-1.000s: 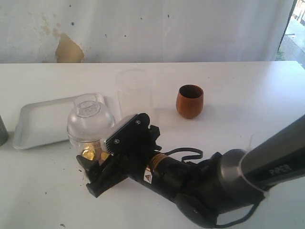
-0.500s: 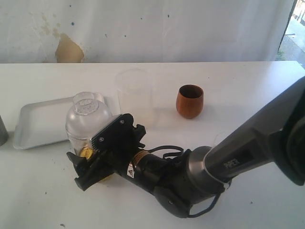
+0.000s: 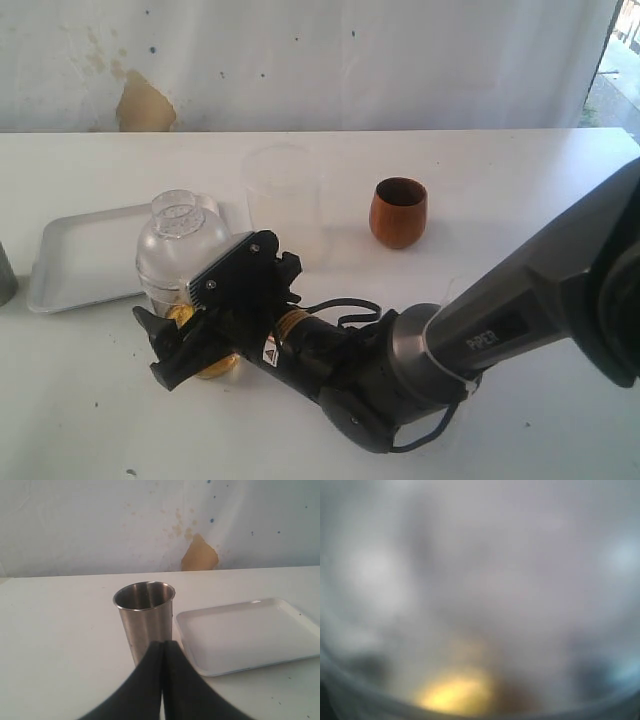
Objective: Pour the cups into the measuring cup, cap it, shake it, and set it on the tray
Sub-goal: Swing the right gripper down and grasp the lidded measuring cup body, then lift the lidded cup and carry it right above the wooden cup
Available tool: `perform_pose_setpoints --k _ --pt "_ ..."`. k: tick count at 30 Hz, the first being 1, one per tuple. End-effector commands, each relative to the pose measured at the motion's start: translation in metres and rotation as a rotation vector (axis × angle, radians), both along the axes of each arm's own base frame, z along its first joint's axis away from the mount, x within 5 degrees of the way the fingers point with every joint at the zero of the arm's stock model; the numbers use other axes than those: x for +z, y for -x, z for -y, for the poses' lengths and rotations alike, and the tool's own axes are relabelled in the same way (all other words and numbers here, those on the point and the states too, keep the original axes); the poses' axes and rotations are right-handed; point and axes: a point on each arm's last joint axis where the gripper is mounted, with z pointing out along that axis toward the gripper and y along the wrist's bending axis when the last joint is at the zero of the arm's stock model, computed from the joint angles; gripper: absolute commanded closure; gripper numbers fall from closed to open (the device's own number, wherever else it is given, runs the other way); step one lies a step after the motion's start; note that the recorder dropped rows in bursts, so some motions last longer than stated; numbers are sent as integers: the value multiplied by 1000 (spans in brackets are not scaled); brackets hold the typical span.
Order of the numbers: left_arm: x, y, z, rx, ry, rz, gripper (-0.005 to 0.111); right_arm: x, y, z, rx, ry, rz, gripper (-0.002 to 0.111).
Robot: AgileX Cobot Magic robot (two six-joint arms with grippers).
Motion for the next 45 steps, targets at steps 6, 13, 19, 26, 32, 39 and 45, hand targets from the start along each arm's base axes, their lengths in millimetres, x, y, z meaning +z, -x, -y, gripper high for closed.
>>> perform_pose_setpoints --k 6,13,19,26,32,39,45 --pt "0 0 0 -4 -13 10 107 0 -3 1 -5 3 13 55" --pt "0 0 0 -4 -13 10 107 -1 -1 0 17 15 8 107" --pt "0 0 0 -4 -13 10 107 31 1 -2 38 -109 2 108" --pt "0 0 0 -4 -13 10 107 109 -1 31 -198 -100 -52 108" --pt "0 0 0 -4 -13 10 107 143 36 12 -10 -43 38 108" --pt "0 0 0 -4 -13 10 107 154 38 15 -82 -84 58 108" --pt "0 0 0 -4 -13 10 107 160 62 -2 55 7 136 108"
